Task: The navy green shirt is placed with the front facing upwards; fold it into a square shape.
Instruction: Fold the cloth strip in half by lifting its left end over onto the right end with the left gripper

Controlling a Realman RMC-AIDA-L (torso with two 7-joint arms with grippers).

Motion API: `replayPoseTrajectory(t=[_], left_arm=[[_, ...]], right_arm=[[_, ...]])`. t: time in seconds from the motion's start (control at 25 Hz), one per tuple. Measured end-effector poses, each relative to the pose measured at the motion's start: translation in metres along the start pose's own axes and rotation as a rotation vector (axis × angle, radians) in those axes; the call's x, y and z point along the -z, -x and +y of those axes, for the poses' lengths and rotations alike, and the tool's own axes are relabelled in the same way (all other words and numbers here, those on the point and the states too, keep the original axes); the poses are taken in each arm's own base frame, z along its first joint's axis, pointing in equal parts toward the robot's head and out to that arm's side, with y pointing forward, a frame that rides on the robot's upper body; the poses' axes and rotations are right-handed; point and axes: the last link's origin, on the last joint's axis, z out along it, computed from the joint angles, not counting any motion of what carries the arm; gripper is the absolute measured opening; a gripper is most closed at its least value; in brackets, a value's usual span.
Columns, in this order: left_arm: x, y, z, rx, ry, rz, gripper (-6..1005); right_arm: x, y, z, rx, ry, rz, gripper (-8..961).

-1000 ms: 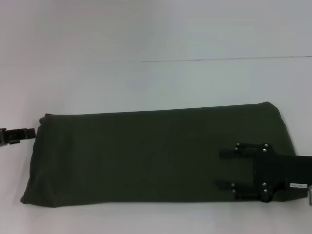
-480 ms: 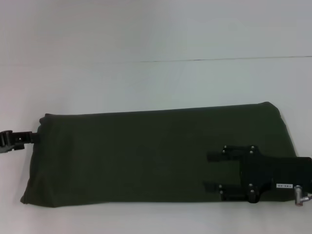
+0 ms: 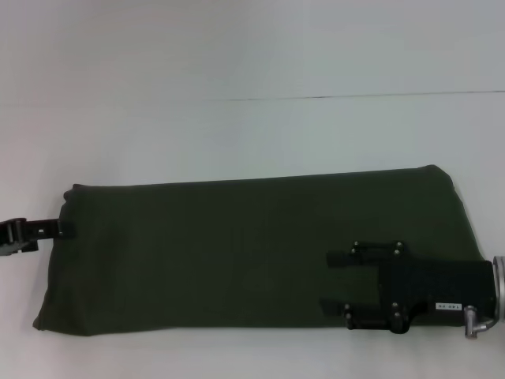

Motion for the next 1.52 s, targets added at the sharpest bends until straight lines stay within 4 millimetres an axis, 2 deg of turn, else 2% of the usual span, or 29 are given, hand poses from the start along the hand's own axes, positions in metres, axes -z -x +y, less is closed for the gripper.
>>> replayPoseTrajectory(t=[0.32,0.92,1.52], left_arm=[[-0.011,0.005,0.001,-0.022,-0.020,-0.035,883],[-0.015,0.011,-0.008,-0.002,-0.058,-0.019,884],[-0.019,0.013,-0.009,0.005,-0.056,-0.024,883]], right_arm=[[-0.006,-0.003,0.003,-0.003,0.008,-0.009,739],[-0.008,-0.003,0.001,-0.012,0.003,-0.010,736],[-0.010,-0.002,-0.002,-0.010,-0.005,-0.005,736]])
